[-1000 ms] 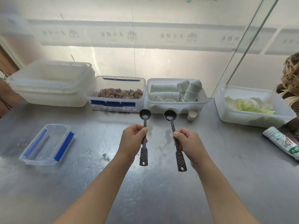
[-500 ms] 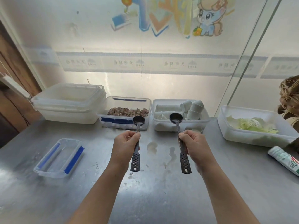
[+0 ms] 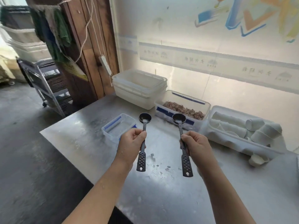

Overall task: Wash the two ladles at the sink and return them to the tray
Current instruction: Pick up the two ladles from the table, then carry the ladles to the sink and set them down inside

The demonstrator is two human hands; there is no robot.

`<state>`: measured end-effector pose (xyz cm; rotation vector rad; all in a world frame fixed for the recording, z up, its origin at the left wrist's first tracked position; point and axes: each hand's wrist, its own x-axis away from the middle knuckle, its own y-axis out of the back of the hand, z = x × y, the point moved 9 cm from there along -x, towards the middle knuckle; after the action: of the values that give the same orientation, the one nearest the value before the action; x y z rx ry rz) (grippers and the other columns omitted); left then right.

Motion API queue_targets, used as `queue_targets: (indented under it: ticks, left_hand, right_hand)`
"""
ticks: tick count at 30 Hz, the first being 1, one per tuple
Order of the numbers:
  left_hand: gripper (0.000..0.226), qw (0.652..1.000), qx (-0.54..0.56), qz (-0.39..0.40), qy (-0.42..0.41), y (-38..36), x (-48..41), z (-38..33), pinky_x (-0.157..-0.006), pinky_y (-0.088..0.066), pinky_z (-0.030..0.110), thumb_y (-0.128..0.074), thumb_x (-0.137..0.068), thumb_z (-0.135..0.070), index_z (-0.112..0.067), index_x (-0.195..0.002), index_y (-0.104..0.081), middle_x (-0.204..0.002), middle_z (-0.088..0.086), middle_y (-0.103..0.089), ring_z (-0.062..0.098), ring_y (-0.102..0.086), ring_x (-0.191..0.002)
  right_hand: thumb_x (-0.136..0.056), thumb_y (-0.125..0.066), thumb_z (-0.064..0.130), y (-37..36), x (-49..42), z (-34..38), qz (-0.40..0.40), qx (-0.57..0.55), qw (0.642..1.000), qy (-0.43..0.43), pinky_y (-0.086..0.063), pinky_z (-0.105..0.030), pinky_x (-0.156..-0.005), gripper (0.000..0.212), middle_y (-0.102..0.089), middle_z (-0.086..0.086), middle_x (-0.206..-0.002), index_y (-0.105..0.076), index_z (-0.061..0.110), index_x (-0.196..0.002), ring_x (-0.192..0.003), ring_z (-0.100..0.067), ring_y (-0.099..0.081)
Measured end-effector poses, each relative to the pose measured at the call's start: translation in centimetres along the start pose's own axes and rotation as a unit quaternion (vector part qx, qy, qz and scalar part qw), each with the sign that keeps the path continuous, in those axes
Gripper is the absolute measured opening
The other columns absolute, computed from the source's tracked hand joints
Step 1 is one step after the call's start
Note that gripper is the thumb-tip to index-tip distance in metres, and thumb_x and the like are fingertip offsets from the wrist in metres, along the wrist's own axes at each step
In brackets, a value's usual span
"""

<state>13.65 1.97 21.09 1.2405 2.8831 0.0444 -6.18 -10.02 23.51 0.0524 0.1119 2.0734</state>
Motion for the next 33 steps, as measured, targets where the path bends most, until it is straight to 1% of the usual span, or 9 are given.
queue_targets:
  ticks: [4, 9, 12, 15, 17, 19, 24, 29, 33]
  left_hand:
    - [0.013, 0.999, -0.002, -0.054, 0.003, 7.2, 0.7, 0.2, -0.051, -0.048, 0.02, -0.062, -0.094, -0.021, -0.01, -0.088, -0.065, -0.054, -0.005, -0.061, 0.009, -0.057, -0.05]
    - [0.013, 0.992, 0.009, -0.128, -0.01, 17.9, 1.5, 0.0, -0.049, -0.048, 0.021, -0.066, -0.088, -0.031, -0.023, -0.08, -0.069, -0.055, -0.008, -0.063, 0.011, -0.06, -0.052]
    - [0.01, 0.984, 0.027, -0.177, -0.016, 25.6, 2.1, -0.4, -0.048, -0.047, 0.023, -0.068, -0.079, -0.036, -0.027, -0.074, -0.07, -0.053, -0.007, -0.06, 0.013, -0.057, -0.05]
    - [0.012, 0.977, 0.04, -0.209, -0.018, 33.1, 2.7, -0.9, -0.058, -0.048, 0.032, -0.071, -0.071, -0.041, -0.029, -0.075, -0.071, -0.058, -0.006, -0.062, 0.017, -0.057, -0.057]
    - [0.015, 0.975, 0.052, -0.215, -0.019, 37.4, 3.3, -1.1, -0.063, -0.047, 0.037, -0.072, -0.068, -0.043, -0.03, -0.076, -0.071, -0.063, -0.004, -0.064, 0.017, -0.058, -0.061]
    - [0.01, 0.97, 0.055, -0.236, -0.021, 41.5, 4.1, -1.0, -0.058, -0.048, 0.031, -0.073, -0.073, -0.036, -0.027, -0.076, -0.071, -0.061, -0.003, -0.063, 0.015, -0.057, -0.057]
    - [0.004, 0.944, 0.053, -0.324, -0.012, 52.0, 8.0, -0.2, -0.055, -0.044, 0.03, -0.064, -0.091, -0.01, -0.01, -0.087, -0.064, -0.054, -0.001, -0.062, 0.016, -0.056, -0.051]
    - [0.005, 0.907, 0.06, -0.418, -0.001, 60.4, 13.1, 0.8, -0.059, -0.042, 0.034, -0.06, -0.094, -0.007, -0.006, -0.09, -0.063, -0.06, 0.006, -0.061, 0.021, -0.054, -0.055]
    - [0.007, 0.87, 0.068, -0.489, 0.012, 65.8, 17.0, 1.7, -0.06, -0.043, 0.034, -0.06, -0.094, -0.008, -0.002, -0.095, -0.063, -0.06, 0.004, -0.061, 0.019, -0.054, -0.055]
  right_hand:
    - [-0.096, -0.051, 0.011, -8.4, -0.1, 0.8, 0.106, 0.011, 0.994, -0.015, -0.041, -0.024, -0.052, 0.027, -0.057, -0.007, -0.059, -0.06, 0.005, -0.072, -0.045, -0.009, -0.045]
    - [-0.095, -0.051, 0.01, -19.6, 0.1, 2.7, 0.173, -0.02, 0.984, -0.025, -0.04, -0.038, -0.062, 0.029, -0.059, -0.006, -0.058, -0.06, 0.009, -0.067, -0.05, -0.018, -0.046]
    - [-0.096, -0.05, 0.007, -27.2, 0.5, 4.1, 0.209, -0.023, 0.978, -0.018, -0.038, -0.027, -0.053, 0.029, -0.057, -0.012, -0.06, -0.059, 0.008, -0.068, -0.051, -0.021, -0.045]
    - [-0.097, -0.051, 0.009, -35.1, 1.5, 5.2, 0.254, -0.004, 0.967, -0.003, -0.037, -0.018, -0.045, 0.03, -0.058, -0.007, -0.06, -0.06, 0.01, -0.069, -0.047, -0.013, -0.045]
    - [-0.097, -0.052, 0.011, -40.2, 2.5, 5.8, 0.28, -0.001, 0.96, 0.004, -0.038, -0.023, -0.05, 0.028, -0.059, -0.004, -0.059, -0.061, 0.009, -0.07, -0.05, -0.013, -0.045]
    - [-0.097, -0.053, 0.011, -45.1, 3.6, 6.4, 0.305, -0.004, 0.952, 0.012, -0.037, -0.027, -0.053, 0.029, -0.059, -0.004, -0.058, -0.06, 0.01, -0.069, -0.052, -0.015, -0.045]
    - [-0.096, -0.054, 0.011, -56.5, 7.1, 7.6, 0.381, 0.01, 0.923, 0.048, -0.034, -0.022, -0.047, 0.026, -0.056, -0.014, -0.063, -0.06, 0.0, -0.073, -0.048, -0.013, -0.043]
    - [-0.096, -0.055, 0.012, -66.8, 11.3, 7.9, 0.469, 0.018, 0.88, 0.075, -0.037, -0.022, -0.047, 0.028, -0.057, -0.019, -0.065, -0.056, -0.009, -0.077, -0.045, -0.011, -0.045]
    - [-0.096, -0.056, 0.013, -74.4, 15.0, 7.8, 0.538, 0.015, 0.839, 0.076, -0.037, -0.021, -0.048, 0.031, -0.057, -0.008, -0.058, -0.056, -0.008, -0.074, -0.045, -0.008, -0.044]
